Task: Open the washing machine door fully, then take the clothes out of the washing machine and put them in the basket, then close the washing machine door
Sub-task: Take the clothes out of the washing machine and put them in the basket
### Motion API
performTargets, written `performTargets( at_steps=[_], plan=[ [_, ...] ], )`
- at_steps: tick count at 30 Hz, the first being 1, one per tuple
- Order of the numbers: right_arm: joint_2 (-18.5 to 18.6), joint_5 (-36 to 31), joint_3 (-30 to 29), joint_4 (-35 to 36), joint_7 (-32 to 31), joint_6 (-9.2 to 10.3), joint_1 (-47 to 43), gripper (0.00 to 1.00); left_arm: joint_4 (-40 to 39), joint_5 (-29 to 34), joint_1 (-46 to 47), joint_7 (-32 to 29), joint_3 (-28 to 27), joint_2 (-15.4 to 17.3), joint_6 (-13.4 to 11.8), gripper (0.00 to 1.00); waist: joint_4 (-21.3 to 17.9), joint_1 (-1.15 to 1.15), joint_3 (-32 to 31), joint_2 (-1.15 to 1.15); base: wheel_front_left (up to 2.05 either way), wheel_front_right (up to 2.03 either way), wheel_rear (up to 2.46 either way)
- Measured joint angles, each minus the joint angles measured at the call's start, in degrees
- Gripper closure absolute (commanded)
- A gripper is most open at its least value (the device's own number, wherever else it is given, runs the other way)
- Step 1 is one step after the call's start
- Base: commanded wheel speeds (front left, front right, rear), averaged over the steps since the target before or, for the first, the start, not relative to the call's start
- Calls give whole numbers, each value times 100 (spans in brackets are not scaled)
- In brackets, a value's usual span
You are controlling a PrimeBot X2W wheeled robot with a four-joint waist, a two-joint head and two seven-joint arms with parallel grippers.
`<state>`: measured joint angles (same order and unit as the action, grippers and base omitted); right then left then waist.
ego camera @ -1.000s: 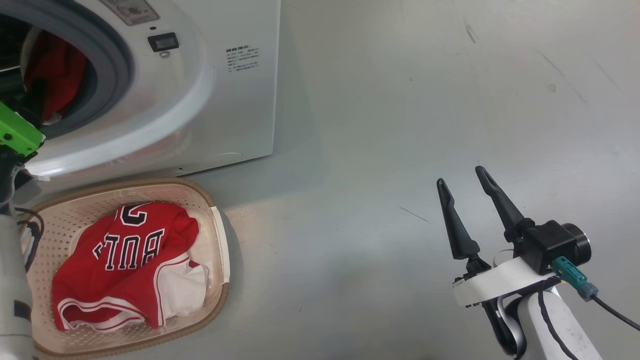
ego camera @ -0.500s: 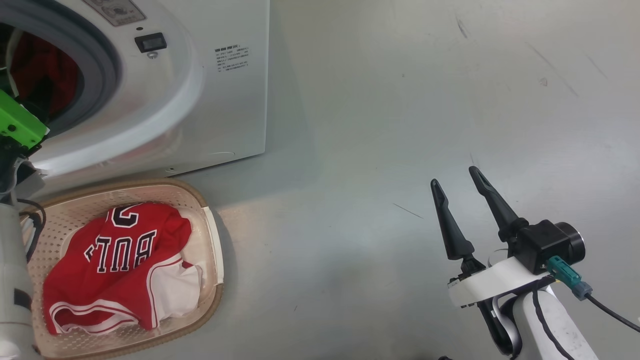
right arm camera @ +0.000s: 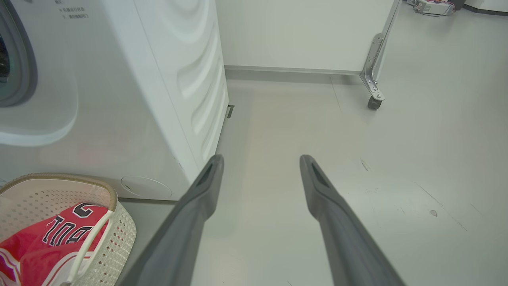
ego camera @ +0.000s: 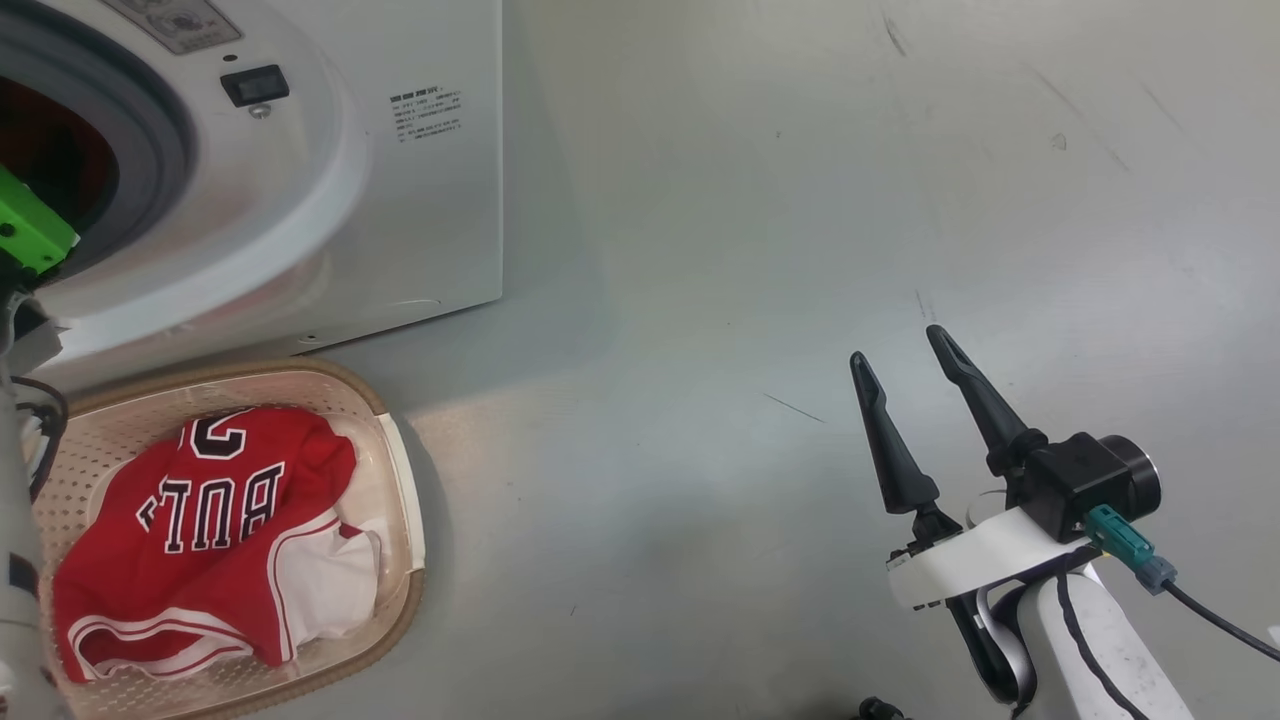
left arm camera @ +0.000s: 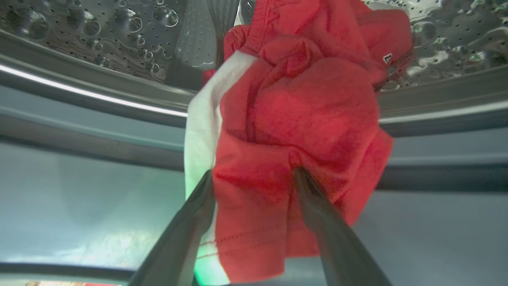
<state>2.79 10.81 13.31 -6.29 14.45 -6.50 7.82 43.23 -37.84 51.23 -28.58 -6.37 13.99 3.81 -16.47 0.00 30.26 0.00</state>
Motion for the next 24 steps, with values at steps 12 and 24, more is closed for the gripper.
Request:
performTargets(
  at_steps=[12,24],
  plan=[
    [-5,18,-1,0,0,1,59,0,259,66,170,202,75,8,-1,100,-40,0,35,0,0,0,0],
    [-13,26,-107,-15,0,11,108,0,393,404,167,884,289,-44,62,100,126,0,-88,0,0,0,0]
  ],
)
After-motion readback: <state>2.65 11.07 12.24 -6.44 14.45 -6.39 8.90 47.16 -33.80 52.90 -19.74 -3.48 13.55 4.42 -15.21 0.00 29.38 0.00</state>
